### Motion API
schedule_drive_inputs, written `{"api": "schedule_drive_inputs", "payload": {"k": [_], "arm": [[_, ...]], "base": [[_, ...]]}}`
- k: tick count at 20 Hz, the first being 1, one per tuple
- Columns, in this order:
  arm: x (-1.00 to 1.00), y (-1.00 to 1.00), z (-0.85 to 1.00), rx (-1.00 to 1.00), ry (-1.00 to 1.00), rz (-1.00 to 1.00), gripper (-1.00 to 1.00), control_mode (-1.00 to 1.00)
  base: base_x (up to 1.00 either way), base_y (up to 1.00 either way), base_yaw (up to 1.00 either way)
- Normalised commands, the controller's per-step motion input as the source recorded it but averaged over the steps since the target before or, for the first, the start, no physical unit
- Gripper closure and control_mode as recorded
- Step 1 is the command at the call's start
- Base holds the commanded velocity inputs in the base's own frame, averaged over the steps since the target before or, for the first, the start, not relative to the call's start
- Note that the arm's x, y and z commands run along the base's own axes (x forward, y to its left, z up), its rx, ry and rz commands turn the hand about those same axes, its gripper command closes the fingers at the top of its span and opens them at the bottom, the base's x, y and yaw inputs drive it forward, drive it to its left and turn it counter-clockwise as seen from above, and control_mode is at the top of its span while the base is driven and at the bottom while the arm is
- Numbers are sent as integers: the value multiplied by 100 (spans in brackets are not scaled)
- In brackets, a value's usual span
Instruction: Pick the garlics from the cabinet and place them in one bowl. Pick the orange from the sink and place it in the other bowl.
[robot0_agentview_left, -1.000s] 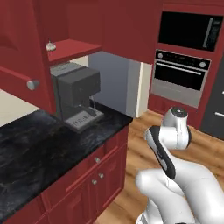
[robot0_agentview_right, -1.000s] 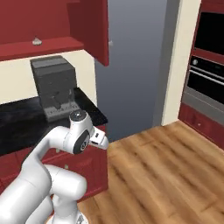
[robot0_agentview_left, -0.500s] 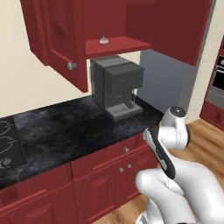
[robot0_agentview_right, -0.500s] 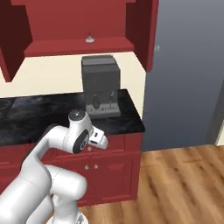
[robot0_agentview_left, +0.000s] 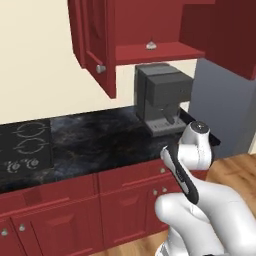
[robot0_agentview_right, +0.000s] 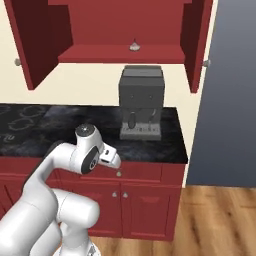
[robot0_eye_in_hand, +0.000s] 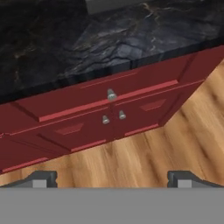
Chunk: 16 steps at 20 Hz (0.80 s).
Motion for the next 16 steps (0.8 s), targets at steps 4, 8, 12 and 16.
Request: {"api": "schedule_drive_inputs", "payload": {"k": [4,8,12,16], "arm": [[0,0,0,0,0,0,-100,100],[0,0,0,0,0,0,-100,100],[0,0,0,0,0,0,-100,100],[0,0,0,0,0,0,-100,100]], "base": [[0,-71,11],[6,-36,16],[3,-6,29],[0,-8,22]]}}
